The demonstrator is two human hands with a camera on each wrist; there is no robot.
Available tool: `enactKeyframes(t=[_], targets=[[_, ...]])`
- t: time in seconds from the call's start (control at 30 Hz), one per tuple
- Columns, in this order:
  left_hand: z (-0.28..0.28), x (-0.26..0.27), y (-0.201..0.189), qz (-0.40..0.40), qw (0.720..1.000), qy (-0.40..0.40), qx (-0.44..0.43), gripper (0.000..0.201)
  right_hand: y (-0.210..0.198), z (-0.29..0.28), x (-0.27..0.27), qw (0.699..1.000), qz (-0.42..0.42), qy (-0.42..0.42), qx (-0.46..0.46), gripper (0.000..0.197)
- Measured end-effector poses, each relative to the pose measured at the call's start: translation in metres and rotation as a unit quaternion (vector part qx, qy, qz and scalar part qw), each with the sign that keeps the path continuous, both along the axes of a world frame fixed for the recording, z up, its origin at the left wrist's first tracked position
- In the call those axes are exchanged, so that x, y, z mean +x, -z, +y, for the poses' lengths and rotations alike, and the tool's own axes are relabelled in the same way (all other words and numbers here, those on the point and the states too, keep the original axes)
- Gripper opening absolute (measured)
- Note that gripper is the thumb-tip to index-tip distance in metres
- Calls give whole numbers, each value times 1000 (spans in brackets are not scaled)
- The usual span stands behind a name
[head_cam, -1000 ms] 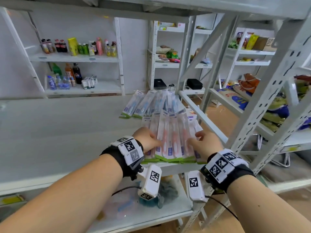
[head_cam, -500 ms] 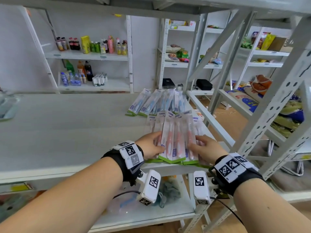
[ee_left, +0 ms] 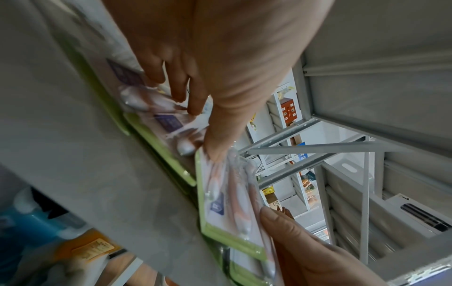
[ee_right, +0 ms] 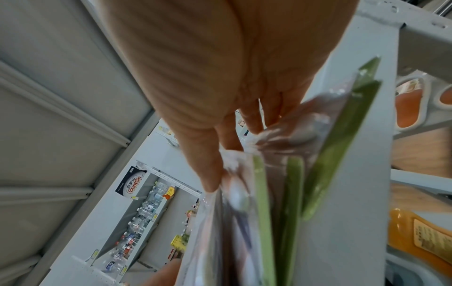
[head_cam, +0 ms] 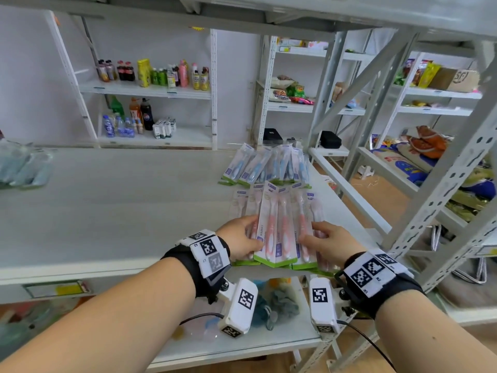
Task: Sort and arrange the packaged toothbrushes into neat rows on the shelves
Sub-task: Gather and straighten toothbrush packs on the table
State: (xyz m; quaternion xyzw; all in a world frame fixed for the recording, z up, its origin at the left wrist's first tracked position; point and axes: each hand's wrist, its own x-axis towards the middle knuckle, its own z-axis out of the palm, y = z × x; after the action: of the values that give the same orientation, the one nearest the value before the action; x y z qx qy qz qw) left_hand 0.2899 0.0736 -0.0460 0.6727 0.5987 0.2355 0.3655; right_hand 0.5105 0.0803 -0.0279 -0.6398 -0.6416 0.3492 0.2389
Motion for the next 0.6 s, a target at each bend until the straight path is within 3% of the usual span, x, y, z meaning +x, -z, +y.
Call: enactKeyframes(t=[0.27, 0.6], targets=[[-30, -71, 1, 5, 1000, -29, 2, 62, -3, -20, -74, 1000, -5, -28, -2, 41], [-84, -226, 2, -44, 989, -143, -23, 65, -5, -46, -237, 992, -37, -115, 24, 41]])
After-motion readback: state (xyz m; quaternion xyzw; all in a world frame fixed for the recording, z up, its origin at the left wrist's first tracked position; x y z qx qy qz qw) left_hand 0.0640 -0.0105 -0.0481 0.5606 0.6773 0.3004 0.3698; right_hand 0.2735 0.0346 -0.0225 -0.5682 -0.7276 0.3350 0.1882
